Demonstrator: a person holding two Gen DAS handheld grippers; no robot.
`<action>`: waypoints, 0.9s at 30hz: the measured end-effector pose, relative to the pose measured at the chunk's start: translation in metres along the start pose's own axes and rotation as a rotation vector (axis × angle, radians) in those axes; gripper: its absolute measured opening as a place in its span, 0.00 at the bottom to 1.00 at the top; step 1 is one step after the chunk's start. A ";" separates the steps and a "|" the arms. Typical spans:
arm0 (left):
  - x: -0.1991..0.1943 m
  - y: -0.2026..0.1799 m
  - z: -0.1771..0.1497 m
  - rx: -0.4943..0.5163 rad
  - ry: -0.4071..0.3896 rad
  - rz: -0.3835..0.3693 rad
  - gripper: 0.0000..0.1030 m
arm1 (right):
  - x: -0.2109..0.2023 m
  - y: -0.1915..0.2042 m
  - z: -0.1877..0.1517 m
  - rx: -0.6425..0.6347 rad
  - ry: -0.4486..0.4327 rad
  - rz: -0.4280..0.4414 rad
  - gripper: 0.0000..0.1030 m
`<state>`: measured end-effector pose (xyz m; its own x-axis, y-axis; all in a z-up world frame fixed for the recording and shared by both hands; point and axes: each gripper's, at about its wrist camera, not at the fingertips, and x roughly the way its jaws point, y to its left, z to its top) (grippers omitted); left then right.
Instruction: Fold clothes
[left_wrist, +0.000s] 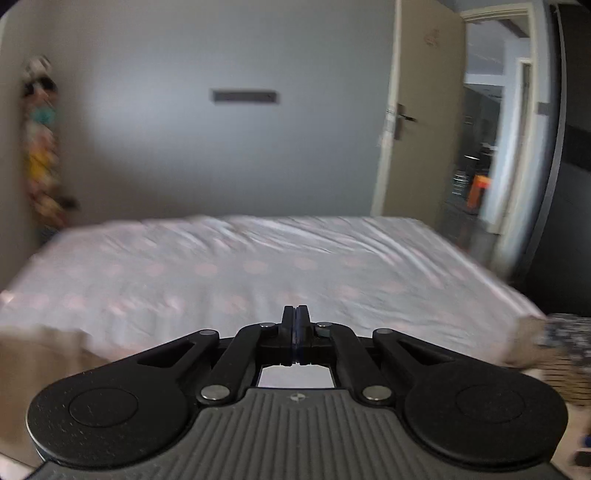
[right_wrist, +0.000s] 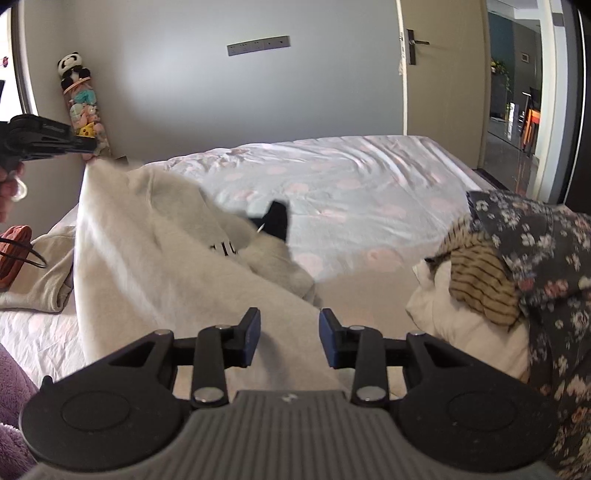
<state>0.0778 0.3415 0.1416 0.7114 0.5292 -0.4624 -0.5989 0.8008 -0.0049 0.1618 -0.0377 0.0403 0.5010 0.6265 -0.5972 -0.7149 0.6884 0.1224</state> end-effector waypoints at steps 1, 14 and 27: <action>-0.002 0.020 0.005 -0.018 -0.003 0.043 0.00 | 0.003 0.002 0.002 -0.005 0.001 0.007 0.39; 0.027 0.089 -0.071 -0.169 0.331 -0.120 0.14 | 0.054 0.043 0.014 -0.074 0.101 0.075 0.48; 0.116 0.034 -0.186 -0.436 0.647 -0.309 0.45 | 0.064 0.045 0.001 -0.092 0.178 -0.012 0.71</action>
<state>0.0718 0.3779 -0.0768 0.5950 -0.0679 -0.8008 -0.5951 0.6325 -0.4958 0.1623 0.0334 0.0088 0.4214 0.5385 -0.7297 -0.7551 0.6540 0.0465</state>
